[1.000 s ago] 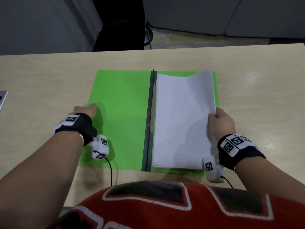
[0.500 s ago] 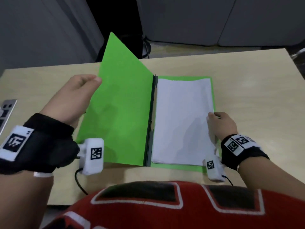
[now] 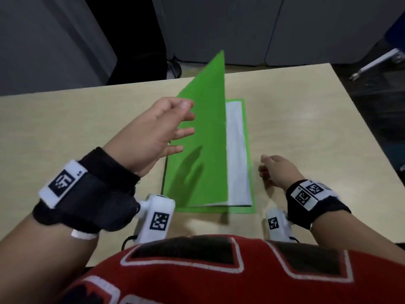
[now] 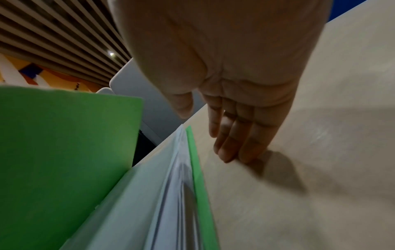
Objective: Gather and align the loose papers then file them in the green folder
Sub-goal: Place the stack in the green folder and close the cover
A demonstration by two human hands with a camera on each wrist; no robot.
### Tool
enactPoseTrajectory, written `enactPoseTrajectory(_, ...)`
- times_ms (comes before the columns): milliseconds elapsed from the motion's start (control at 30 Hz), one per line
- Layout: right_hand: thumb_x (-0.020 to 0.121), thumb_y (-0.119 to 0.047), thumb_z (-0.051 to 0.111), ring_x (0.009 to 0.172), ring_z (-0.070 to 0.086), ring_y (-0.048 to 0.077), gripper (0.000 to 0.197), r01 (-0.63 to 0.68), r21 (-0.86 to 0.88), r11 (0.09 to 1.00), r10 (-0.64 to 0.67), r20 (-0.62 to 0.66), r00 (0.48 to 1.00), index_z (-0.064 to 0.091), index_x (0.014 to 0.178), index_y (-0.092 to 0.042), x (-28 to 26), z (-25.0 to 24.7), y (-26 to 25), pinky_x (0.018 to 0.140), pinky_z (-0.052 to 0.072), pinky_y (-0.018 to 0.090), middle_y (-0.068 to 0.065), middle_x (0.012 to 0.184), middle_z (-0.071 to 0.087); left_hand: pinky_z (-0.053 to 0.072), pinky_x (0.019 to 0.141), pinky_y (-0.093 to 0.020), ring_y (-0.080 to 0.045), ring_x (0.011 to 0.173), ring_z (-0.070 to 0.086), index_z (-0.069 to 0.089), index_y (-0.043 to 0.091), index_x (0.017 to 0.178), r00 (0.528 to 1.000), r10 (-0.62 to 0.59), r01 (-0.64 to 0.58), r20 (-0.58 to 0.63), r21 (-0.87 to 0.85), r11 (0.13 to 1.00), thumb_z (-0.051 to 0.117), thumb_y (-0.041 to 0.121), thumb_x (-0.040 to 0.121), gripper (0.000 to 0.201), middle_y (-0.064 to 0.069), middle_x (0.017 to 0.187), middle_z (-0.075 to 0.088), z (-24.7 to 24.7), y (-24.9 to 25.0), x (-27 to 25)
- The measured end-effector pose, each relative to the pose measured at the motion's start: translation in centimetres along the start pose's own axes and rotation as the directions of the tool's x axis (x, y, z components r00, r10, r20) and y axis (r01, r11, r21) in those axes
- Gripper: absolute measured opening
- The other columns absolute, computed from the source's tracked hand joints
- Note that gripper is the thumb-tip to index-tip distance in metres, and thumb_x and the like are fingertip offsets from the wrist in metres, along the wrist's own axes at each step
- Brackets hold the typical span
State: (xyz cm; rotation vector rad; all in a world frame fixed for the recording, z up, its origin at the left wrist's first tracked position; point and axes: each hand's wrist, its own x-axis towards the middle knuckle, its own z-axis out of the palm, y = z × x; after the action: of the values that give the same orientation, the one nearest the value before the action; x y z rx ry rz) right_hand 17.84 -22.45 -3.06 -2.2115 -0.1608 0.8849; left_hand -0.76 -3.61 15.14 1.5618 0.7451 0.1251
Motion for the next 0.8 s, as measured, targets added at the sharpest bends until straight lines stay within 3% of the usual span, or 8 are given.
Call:
enactPoseTrajectory(100, 0.091, -0.042, 0.045, 0.089, 0.070, 0.034, 0.035, 0.006, 0.042, 0.999, -0.009, 0.061, 0.998, 0.060, 0.075, -0.015, 0.1, -1.1, 0.8, 0.085, 0.052, 0.045, 0.013, 0.088, 0.074, 0.048, 0.092, -0.039, -0.014, 0.110, 0.063, 0.055, 0.032, 0.110, 0.999, -0.039, 0.039, 0.004, 0.066, 0.997, 0.049, 0.060, 0.082, 0.040, 0.009, 0.118, 0.062, 1.8, -1.2, 1.3)
enactPoseTrajectory(233, 0.097, -0.035, 0.044, 0.075, 0.066, 0.025, 0.028, 0.000, 0.098, 0.995, -0.011, 0.113, 0.994, 0.058, 0.082, -0.015, 0.0, -2.1, 1.0, 0.063, 0.045, 0.029, 0.011, 0.088, 0.069, 0.048, 0.096, -0.042, -0.012, 0.108, 0.060, 0.051, 0.026, 0.117, 0.991, -0.129, 0.131, -0.026, 0.252, 0.959, 0.042, 0.048, 0.094, 0.032, 0.007, 0.118, 0.061, 3.3, -4.2, 3.9)
enactPoseTrajectory(367, 0.096, -0.036, 0.046, 0.076, 0.069, 0.026, 0.032, 0.028, 0.082, 0.996, -0.042, 0.174, 0.984, 0.061, 0.079, -0.013, 0.4, -2.4, 1.0, 0.070, 0.051, 0.035, 0.013, 0.088, 0.072, 0.043, 0.092, -0.034, -0.025, 0.117, 0.054, 0.047, 0.018, 0.130, 0.969, -0.187, 0.247, -0.162, 0.578, 0.778, 0.048, 0.046, 0.093, 0.047, -0.007, 0.134, 0.051, 3.1, -8.7, 6.7)
enactPoseTrajectory(467, 0.095, -0.038, 0.049, 0.084, 0.073, 0.029, 0.036, 0.084, -0.005, 0.996, -0.080, 0.251, 0.965, 0.066, 0.081, -0.009, 0.4, -2.4, 0.8, 0.085, 0.056, 0.044, 0.010, 0.086, 0.075, 0.044, 0.093, -0.040, -0.037, 0.117, 0.052, 0.038, 0.012, 0.139, 0.868, -0.295, 0.487, -0.401, 0.561, 0.670, 0.056, 0.038, 0.089, 0.059, -0.020, 0.141, 0.040, 1.7, -12.3, 7.9)
enactPoseTrajectory(567, 0.093, -0.037, 0.054, 0.085, 0.072, 0.031, 0.035, 0.153, -0.110, 0.982, -0.110, 0.328, 0.938, 0.071, 0.087, -0.008, 0.3, -2.3, 0.3, 0.085, 0.057, 0.047, 0.008, 0.082, 0.076, 0.047, 0.093, -0.043, -0.042, 0.116, 0.051, 0.037, 0.003, 0.135, 0.752, -0.382, 0.650, -0.537, 0.508, 0.565, 0.059, 0.032, 0.085, 0.062, -0.023, 0.135, 0.044, 0.6, -14.5, 8.2)
enactPoseTrajectory(633, 0.091, -0.037, 0.058, 0.082, 0.072, 0.029, 0.032, 0.211, -0.186, 0.960, -0.136, 0.348, 0.928, 0.073, 0.087, -0.009, 0.4, -2.1, -0.2, 0.083, 0.057, 0.044, 0.007, 0.081, 0.076, 0.047, 0.086, -0.040, -0.041, 0.113, 0.054, 0.039, -0.001, 0.130, 0.742, -0.391, 0.657, -0.545, 0.472, 0.588, 0.062, 0.032, 0.083, 0.062, -0.023, 0.129, 0.050, 0.4, -15.1, 8.8)
enactPoseTrajectory(733, 0.087, -0.036, 0.062, 0.080, 0.068, 0.026, 0.031, 0.285, -0.357, 0.890, -0.163, 0.334, 0.928, 0.071, 0.086, -0.006, 0.4, -1.8, -0.8, 0.077, 0.056, 0.035, 0.011, 0.083, 0.074, 0.044, 0.075, -0.033, -0.036, 0.099, 0.060, 0.054, -0.003, 0.119, 0.775, -0.422, 0.623, -0.471, 0.452, 0.638, 0.069, 0.037, 0.080, 0.058, -0.021, 0.116, 0.062, 0.5, -15.2, 9.6)
enactPoseTrajectory(800, 0.088, -0.032, 0.062, 0.077, 0.065, 0.028, 0.029, 0.297, -0.437, 0.849, -0.161, 0.322, 0.933, 0.064, 0.073, -0.007, 0.5, -1.7, -1.2, 0.070, 0.050, 0.031, 0.012, 0.078, 0.070, 0.045, 0.074, -0.032, -0.034, 0.091, 0.063, 0.065, -0.002, 0.107, 0.796, -0.424, 0.596, -0.432, 0.435, 0.675, 0.070, 0.038, 0.079, 0.049, -0.019, 0.105, 0.068, 0.3, -15.3, 9.6)
